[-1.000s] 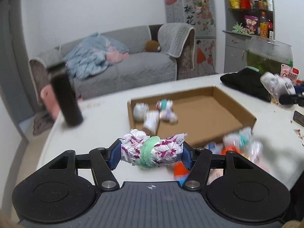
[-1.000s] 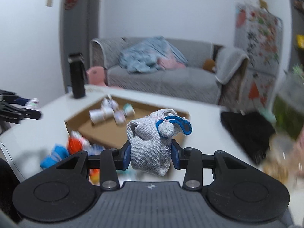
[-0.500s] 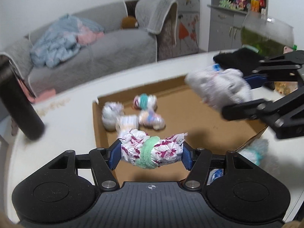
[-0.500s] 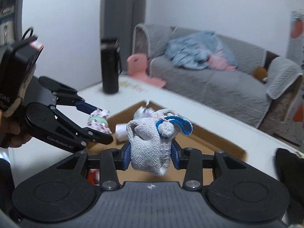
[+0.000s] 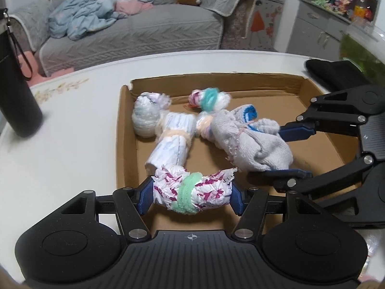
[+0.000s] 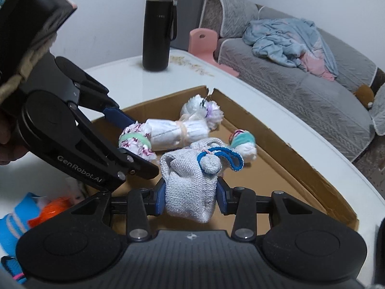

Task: Organize objects
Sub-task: 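Place both held bundles into the tray and open both grippers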

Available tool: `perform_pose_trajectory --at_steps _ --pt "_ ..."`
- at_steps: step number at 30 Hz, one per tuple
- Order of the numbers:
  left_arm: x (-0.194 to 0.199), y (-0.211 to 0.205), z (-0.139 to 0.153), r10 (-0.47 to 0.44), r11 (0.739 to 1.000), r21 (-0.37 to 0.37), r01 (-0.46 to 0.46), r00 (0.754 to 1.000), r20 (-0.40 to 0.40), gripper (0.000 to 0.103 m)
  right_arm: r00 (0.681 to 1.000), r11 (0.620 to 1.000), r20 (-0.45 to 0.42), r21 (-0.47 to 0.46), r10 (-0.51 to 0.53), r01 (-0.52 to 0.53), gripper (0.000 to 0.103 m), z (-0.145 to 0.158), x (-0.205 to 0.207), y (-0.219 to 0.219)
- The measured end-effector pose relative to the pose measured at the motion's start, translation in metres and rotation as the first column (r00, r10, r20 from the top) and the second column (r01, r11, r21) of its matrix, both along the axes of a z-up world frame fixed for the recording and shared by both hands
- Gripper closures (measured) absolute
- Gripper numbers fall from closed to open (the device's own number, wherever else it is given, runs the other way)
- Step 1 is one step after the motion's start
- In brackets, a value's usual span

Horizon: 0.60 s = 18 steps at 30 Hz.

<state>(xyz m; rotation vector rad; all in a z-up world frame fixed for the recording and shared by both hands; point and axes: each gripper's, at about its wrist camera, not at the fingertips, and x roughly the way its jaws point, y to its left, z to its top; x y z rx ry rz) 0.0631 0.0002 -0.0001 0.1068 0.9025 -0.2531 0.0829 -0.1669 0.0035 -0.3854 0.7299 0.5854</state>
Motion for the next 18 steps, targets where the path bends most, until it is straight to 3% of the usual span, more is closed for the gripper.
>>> perform_pose_trajectory --at_steps 4,12,18 --pt "0.000 -0.001 0.000 0.026 1.000 0.017 -0.026 1.000 0.013 0.036 1.000 1.000 -0.018 0.013 0.001 -0.001 0.065 -0.002 0.002 -0.003" --pt "-0.002 -0.019 -0.007 -0.028 0.988 0.156 0.022 0.999 0.034 0.031 0.998 1.000 -0.057 -0.001 0.024 -0.024 0.061 -0.009 -0.002 -0.008" --pt "0.002 -0.020 -0.007 -0.029 0.986 0.162 0.026 0.999 0.017 0.029 0.999 1.000 -0.052 -0.019 0.015 -0.016 0.057 -0.007 -0.001 -0.010"
